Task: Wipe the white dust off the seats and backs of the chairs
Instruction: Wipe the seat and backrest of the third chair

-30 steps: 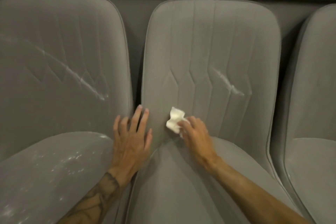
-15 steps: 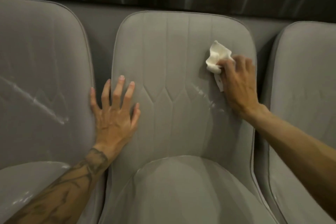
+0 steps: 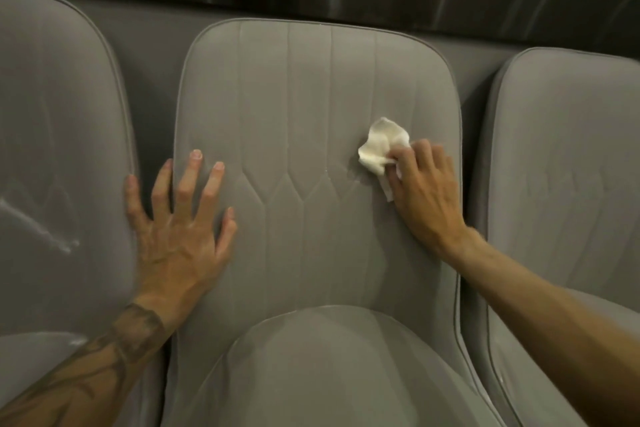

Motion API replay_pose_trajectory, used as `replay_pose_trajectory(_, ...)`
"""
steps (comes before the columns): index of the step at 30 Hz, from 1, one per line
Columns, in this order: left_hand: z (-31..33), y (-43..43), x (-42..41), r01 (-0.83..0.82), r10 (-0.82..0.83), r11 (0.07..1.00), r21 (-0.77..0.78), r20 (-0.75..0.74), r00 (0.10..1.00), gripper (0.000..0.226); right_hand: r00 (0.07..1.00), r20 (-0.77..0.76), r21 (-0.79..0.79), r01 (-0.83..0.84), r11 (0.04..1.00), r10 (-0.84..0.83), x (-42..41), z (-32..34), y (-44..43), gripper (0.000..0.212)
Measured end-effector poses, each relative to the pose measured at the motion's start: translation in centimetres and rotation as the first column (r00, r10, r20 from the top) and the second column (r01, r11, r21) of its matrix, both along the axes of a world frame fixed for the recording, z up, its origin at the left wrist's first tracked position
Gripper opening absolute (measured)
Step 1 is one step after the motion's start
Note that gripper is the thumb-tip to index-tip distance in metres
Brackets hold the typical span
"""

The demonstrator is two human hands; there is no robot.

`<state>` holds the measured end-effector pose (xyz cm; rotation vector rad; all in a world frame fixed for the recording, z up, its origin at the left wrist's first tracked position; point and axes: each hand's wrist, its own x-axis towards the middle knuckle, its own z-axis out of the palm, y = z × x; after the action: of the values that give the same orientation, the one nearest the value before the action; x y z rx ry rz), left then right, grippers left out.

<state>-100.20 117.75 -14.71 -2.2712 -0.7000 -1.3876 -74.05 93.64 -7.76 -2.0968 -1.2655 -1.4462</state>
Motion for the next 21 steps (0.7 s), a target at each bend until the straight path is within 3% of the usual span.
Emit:
replay_pose_trajectory(3, 0.1, -0.1, 0.0, 0.002, -0.002, 1.000, -0.009, 0.000, 1.000, 0.062, 0.996, 0.069, -0.173, -0.046, 0.984, 0.059, -0.9, -4.4, -1.6, 0.020)
replay_pose_trajectory(6, 0.1, 0.0, 0.0, -0.006, 0.006, 1.000, -0.009, -0.005, 1.000, 0.063, 0.979, 0.154, -0.344, -0.070, 0.936, 0.130, 0.0, -3.5, -2.7, 0.025)
replay_pose_trajectory(10, -0.1, 0.2, 0.2, -0.011, 0.011, 1.000, 0.000, 0.004, 1.000, 0.064, 0.983, 0.181, -0.121, -0.003, 0.993, 0.025, 1.5, 3.2, -0.4, 0.029)
replay_pose_trajectory(14, -0.3, 0.4, 0.3, -0.017, 0.017, 1.000, 0.013, 0.005, 1.000, 0.064, 0.998, 0.013, 0.086, 0.060, 0.994, -0.061, 1.2, 3.1, 0.6, 0.026)
replay_pose_trajectory(18, -0.4, 0.5, 0.4, -0.017, 0.017, 1.000, 0.015, 0.006, 1.000, 0.065, 0.994, 0.095, -0.105, -0.039, 0.994, 0.049, 0.0, -0.6, -1.3, 0.027)
replay_pose_trajectory(21, -0.4, 0.5, 0.3, -0.021, 0.021, 1.000, 0.018, 0.005, 1.000, 0.066, 0.984, 0.168, -0.121, -0.044, 0.992, 0.064, 1.2, 3.6, -0.7, 0.030)
